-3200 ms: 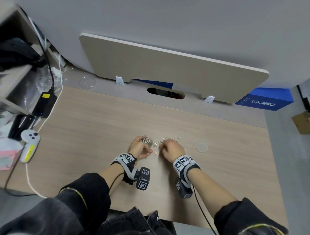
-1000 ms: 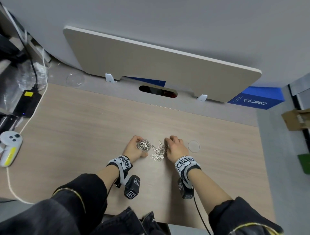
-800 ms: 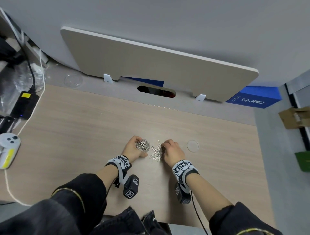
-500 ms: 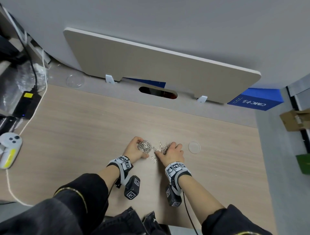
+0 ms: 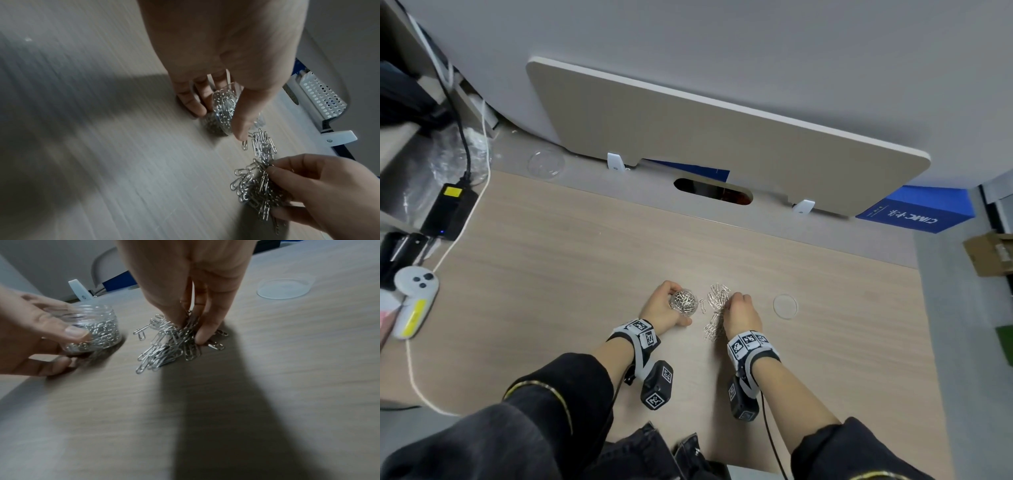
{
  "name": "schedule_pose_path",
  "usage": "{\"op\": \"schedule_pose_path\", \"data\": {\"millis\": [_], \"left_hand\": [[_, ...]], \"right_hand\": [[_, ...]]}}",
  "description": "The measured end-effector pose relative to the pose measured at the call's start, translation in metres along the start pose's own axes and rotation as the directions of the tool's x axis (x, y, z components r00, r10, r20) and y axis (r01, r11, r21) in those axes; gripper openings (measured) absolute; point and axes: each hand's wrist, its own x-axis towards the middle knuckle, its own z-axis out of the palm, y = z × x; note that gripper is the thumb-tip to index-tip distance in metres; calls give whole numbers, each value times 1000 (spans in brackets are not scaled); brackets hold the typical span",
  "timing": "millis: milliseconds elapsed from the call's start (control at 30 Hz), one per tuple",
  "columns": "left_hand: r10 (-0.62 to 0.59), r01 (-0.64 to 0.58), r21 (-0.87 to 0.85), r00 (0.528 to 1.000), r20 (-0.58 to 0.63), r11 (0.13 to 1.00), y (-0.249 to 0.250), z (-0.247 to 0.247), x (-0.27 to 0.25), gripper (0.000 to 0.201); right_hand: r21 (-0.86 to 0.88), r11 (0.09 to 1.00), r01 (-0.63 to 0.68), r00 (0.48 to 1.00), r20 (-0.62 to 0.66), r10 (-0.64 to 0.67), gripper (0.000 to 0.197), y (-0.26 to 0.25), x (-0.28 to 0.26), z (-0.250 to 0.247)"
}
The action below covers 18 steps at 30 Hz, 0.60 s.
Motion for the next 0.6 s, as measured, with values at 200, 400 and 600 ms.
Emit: {"op": "schedule_pose_path", "data": {"millis": [200, 400, 600], "left_hand": [[0, 0, -17, 1000, -2, 1000, -5, 1, 2, 70], [-1, 1, -6, 1000, 7, 1000, -2, 0, 1, 68], [23, -22, -21, 999, 22, 1000, 4, -1, -3, 70]], "right_hand": [[292, 955, -56, 998, -17, 64, 11, 14, 6, -1], [774, 531, -345, 938, 291, 186, 16, 6, 6, -16], [791, 576, -207, 968, 250, 4, 15, -45, 0, -21]]}}
